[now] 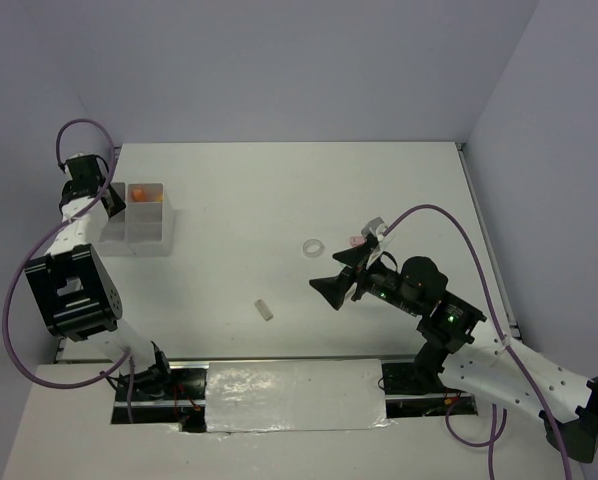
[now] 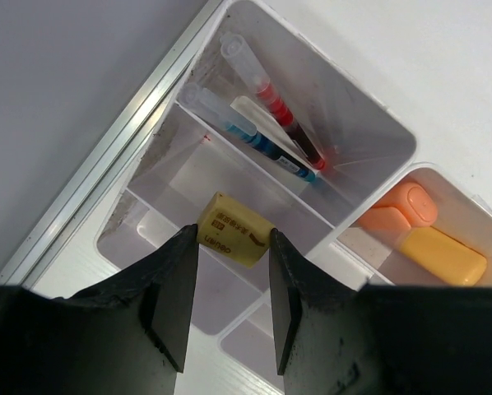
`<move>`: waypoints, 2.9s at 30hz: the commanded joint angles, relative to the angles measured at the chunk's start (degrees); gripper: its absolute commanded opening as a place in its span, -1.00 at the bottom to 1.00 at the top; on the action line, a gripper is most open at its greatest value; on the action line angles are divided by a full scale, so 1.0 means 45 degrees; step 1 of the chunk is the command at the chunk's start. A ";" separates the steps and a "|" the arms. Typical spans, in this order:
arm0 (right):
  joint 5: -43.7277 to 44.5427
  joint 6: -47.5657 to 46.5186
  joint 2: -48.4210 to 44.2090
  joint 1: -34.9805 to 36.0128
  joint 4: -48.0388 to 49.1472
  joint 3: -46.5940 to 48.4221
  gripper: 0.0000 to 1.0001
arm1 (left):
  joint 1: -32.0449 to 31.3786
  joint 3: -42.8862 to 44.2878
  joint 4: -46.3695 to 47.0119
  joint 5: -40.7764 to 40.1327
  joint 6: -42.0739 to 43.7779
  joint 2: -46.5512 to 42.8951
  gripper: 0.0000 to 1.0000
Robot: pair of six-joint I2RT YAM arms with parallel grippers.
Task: Sort the stationery into containers
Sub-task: Place the stationery in the storage box, then pick up the stationery from the center of the board, then place the stationery in the storage box.
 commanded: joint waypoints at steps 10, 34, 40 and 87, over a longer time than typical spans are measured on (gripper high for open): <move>-0.0126 -0.0168 -0.0137 -0.0043 0.0528 0.0240 0.99 | 0.0038 -0.0085 0.0242 -0.0342 -0.0218 -0.1024 0.73; 0.7218 0.1864 -0.0919 -0.0179 -0.0760 0.0142 0.99 | -1.7107 -0.4383 -0.4204 -0.4440 -1.0796 -0.4289 0.99; 0.6964 0.1707 -0.0996 -0.0199 -0.0545 -0.0014 0.99 | -1.9295 -0.3426 -0.7465 -0.5457 -1.6754 -0.1908 0.98; 0.5929 0.1356 -0.0879 -0.0238 -0.0291 -0.0033 0.99 | -0.6754 -0.3410 -0.2380 -0.4950 -0.9307 -0.6668 -1.00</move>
